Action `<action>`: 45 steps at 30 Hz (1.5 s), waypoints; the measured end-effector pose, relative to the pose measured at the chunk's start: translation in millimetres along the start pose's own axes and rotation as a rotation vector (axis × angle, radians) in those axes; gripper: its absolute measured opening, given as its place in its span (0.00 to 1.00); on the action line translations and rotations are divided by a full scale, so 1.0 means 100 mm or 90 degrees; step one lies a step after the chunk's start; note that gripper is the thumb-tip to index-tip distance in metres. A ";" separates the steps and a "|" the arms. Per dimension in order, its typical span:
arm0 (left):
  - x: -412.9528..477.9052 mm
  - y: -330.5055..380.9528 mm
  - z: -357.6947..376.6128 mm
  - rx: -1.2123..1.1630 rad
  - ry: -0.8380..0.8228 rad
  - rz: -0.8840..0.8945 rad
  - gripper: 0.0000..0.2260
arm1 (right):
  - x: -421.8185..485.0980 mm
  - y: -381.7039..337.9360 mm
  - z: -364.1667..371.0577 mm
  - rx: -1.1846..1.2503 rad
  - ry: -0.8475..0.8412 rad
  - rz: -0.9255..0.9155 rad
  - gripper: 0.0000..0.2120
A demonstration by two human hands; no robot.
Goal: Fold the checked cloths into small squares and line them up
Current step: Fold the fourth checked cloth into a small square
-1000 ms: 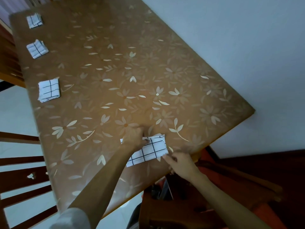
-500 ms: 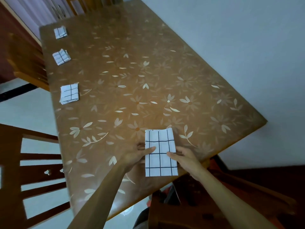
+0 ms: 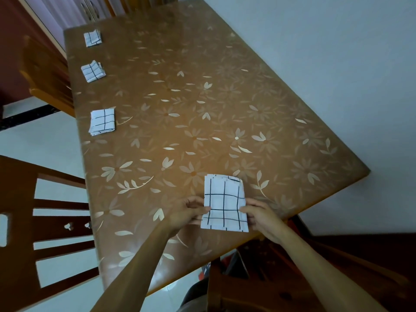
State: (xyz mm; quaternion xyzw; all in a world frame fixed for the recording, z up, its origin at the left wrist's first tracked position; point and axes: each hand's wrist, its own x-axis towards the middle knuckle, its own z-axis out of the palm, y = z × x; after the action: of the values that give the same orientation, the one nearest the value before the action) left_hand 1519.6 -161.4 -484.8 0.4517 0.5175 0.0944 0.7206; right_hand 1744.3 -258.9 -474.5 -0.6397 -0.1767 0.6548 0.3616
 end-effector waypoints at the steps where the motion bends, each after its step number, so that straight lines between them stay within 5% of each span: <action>1: -0.01 0.00 0.01 -0.033 0.000 0.000 0.10 | 0.02 0.01 -0.01 0.028 0.006 0.005 0.11; 9: 0.00 -0.08 -0.02 -0.069 0.037 0.000 0.13 | 0.06 0.04 0.11 0.082 0.003 0.037 0.16; 13: -0.01 -0.09 -0.03 -0.063 0.054 -0.020 0.07 | 0.06 0.03 0.09 -0.045 0.002 -0.014 0.08; 17: 0.02 -0.16 -0.04 0.013 0.082 0.017 0.14 | 0.12 0.11 0.07 -0.165 0.024 -0.057 0.17; 22: 0.05 -0.18 0.01 0.094 0.067 -0.002 0.07 | 0.15 0.16 0.09 -0.255 0.022 -0.086 0.14; 26: 0.07 -0.16 0.03 0.416 0.105 0.181 0.17 | 0.09 0.13 0.13 -0.289 0.010 -0.132 0.12; 31: 0.06 0.07 0.23 0.706 0.034 0.334 0.15 | 0.01 -0.03 0.29 -0.301 -0.024 -0.157 0.07; 38: 0.05 0.06 0.32 0.615 0.095 0.388 0.14 | 0.09 0.01 0.47 -0.360 0.162 -0.226 0.16; 45: 0.00 0.08 0.18 0.330 0.044 0.205 0.17 | 0.11 0.10 0.32 -0.414 0.235 -0.282 0.17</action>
State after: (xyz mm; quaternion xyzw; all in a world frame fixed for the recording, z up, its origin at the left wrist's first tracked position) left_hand 1537.0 -166.7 -477.3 0.6934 0.4700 0.0873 0.5392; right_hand 1711.8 -250.9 -485.7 -0.7734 -0.4391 0.3461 0.2988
